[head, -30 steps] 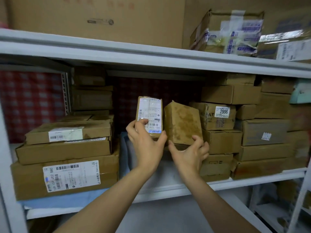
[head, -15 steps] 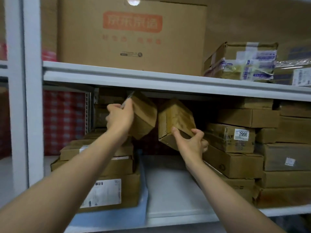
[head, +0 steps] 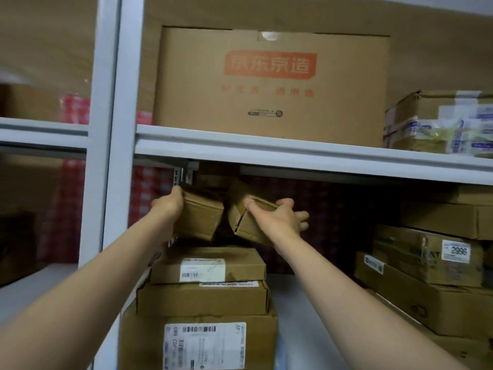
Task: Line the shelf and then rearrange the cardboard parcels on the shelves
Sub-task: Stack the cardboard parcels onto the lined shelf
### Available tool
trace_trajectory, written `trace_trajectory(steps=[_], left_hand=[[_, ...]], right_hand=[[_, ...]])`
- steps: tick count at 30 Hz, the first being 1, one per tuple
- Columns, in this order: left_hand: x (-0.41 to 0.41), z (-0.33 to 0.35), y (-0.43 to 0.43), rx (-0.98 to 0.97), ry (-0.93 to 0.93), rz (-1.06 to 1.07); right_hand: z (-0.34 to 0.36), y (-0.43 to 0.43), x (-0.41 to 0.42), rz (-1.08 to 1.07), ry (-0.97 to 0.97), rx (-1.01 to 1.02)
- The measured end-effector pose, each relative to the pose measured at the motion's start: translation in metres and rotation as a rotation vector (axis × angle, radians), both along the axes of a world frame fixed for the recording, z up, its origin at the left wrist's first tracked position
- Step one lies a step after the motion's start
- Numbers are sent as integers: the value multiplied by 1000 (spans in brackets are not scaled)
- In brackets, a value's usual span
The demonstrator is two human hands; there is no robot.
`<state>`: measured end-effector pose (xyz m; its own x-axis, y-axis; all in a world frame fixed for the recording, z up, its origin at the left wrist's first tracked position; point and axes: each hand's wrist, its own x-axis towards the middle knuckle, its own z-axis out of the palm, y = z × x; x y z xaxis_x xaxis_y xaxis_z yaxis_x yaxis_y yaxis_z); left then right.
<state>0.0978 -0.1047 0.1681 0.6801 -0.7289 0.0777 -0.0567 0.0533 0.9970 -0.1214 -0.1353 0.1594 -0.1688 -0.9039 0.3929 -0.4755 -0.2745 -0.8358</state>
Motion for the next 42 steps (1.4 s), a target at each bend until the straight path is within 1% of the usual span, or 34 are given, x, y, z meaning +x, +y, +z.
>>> trace_trajectory(steps=[5,8,13,15,17,20,25,27,29,32,34,36,40,42], left_hand=[[4,-8,2,90,-96,-25],[14,-17,-2,94,-98,-43],[21,-26,-2,50,-103,-49],[24,-32,-5,62,-114,-66],[26,-38,-5,92,-111,-110],[30,-44,-8,81,-89,-153],[23,-43,-5,103,-108,-145],[17,-40,-3,84,-123,-101],[10,-33,1,90,-241,0],[-17,-19,15,138,-622,162],[-47,-6,24,87,-799,173],[-80,0,29,2,-855,92],[-159,-2,29,-196,-863,-85],[-195,-5,28,-227,-857,-148]], right_hand=[[0,-6,20,11,168,-4],[-8,-11,22,46,225,-35],[-11,-17,23,24,207,-89],[-14,-20,23,-4,200,-125],[-19,-23,23,-16,209,-115],[-26,-25,26,-18,218,-98],[-28,-26,26,-37,222,-91],[-26,-23,23,-26,200,-81],[-25,-18,17,-40,165,-92],[-25,-9,-2,-90,141,-111],[-26,-4,-22,-128,120,-112],[-27,-1,-42,-157,87,-112],[-29,10,-93,-268,17,-194],[-30,14,-122,-328,-25,-242]])
